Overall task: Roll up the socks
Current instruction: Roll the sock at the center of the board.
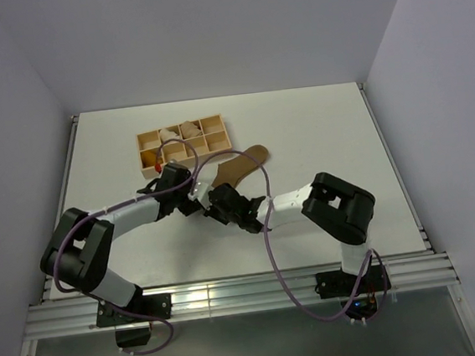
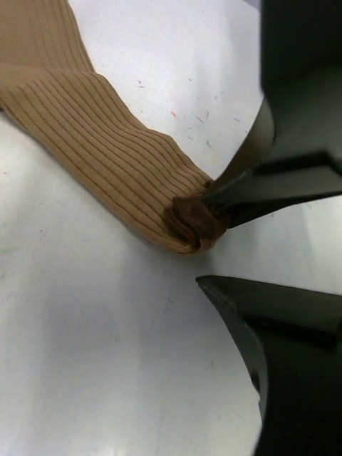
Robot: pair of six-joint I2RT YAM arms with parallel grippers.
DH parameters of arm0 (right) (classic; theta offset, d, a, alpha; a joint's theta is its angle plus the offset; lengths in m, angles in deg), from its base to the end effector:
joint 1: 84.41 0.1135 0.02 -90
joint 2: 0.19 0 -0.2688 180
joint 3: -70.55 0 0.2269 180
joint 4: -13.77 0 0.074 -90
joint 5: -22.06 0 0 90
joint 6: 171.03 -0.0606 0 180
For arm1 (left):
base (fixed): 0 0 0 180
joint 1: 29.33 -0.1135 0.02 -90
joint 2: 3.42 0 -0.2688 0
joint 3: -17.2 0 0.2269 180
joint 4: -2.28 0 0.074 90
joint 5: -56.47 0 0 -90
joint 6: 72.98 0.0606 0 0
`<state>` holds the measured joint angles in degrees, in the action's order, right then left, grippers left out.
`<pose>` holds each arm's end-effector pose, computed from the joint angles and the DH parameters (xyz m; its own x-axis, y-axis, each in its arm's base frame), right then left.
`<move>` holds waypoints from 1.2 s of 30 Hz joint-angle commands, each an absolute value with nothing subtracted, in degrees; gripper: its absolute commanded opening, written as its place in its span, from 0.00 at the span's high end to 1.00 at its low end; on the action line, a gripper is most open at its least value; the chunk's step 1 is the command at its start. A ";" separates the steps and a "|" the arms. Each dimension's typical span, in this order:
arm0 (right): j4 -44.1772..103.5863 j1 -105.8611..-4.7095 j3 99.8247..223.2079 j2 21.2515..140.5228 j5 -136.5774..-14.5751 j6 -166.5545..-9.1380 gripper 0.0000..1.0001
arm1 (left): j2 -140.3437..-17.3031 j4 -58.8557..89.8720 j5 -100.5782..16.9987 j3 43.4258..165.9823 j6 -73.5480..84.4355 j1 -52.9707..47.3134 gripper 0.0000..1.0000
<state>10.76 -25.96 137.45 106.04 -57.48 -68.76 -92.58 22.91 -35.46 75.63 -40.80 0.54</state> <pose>0.2073 0.3166 0.1487 -0.1410 -0.6291 -0.7645 -0.8100 0.5173 -0.2763 0.2549 -0.1488 0.1612 -0.7975 -0.5175 -0.3103 -0.2985 0.7852 -0.5425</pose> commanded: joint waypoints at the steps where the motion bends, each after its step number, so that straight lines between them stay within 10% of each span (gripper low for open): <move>1: 21.37 -28.59 138.00 105.19 -67.66 -74.79 1.00 | -89.47 22.97 -35.73 74.37 -42.03 -0.41 0.48; 21: 8.65 -45.37 138.00 110.09 -114.66 -107.99 1.00 | -67.84 11.90 -34.84 57.59 -44.68 -4.98 0.33; 36: -17.20 -51.80 131.33 120.30 -120.14 -135.77 1.00 | -70.73 4.44 -37.57 52.57 -48.10 -0.86 0.37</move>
<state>-10.55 -50.87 133.34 117.87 -119.48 -128.54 -69.06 8.53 -37.19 51.74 -47.38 -2.21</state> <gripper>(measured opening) 0.129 0.628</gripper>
